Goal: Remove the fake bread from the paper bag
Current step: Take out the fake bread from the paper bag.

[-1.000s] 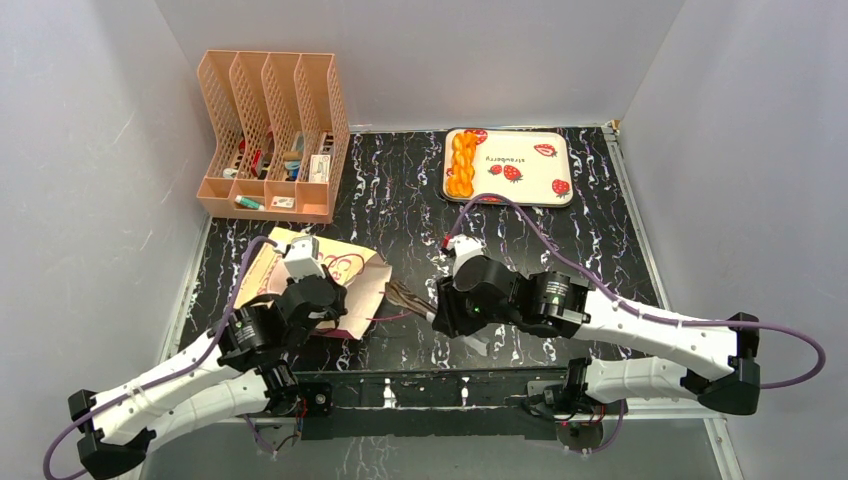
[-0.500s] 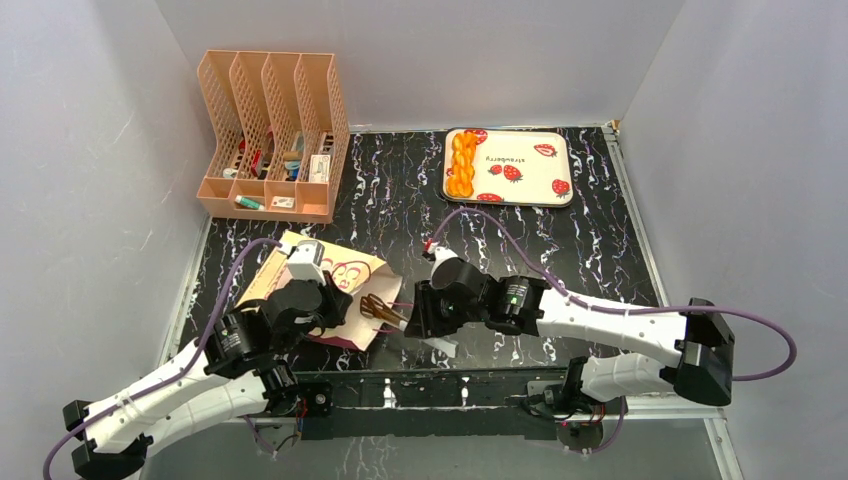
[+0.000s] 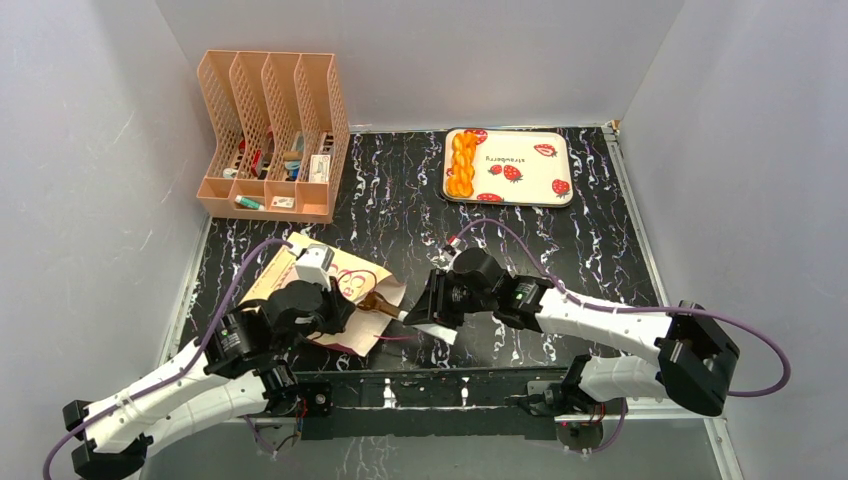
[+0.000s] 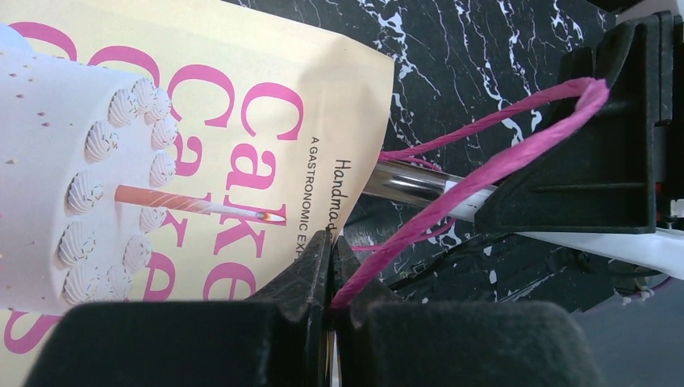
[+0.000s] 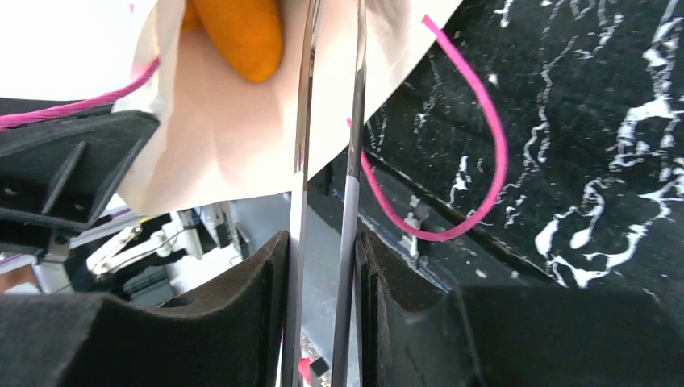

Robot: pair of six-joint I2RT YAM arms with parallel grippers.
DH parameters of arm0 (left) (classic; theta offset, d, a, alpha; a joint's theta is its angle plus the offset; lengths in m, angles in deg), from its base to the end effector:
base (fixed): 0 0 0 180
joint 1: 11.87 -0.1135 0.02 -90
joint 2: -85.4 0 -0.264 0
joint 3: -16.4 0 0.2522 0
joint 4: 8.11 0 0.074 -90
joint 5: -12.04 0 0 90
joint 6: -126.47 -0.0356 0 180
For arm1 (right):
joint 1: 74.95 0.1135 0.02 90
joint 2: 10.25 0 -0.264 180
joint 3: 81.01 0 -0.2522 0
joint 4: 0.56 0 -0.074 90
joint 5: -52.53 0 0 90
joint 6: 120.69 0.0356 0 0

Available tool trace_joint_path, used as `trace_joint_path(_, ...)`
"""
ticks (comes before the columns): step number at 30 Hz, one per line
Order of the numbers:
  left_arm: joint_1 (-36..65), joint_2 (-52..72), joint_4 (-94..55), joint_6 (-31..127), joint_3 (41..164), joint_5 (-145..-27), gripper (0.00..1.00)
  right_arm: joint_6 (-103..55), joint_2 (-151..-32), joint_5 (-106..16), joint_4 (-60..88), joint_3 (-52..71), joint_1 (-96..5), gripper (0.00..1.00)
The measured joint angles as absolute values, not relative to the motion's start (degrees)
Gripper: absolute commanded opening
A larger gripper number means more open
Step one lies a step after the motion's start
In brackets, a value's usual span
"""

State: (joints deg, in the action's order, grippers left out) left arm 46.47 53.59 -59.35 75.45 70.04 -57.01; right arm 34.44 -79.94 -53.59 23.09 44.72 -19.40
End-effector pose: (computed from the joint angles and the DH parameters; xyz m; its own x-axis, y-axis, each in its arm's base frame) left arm 0.0755 -0.0982 0.2938 -0.5976 -0.1502 -0.7876 0.3287 0.8501 -0.4115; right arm 0.1364 0.2163 0.2258 -0.9793 0.1132 -0.1677 -0.0610 0.6253 0.7780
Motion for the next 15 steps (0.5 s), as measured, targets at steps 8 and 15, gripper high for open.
trace_joint_path(8,46.47,52.08,-59.19,74.60,70.41,-57.71,0.00,40.80,-81.66,-59.05,15.83,45.84,-20.15,0.36)
trace_joint_path(15,46.47,51.38,-58.06,74.38,70.57,-57.95,0.00,43.88,-84.09,-60.21,12.97,46.80,-20.32,0.36)
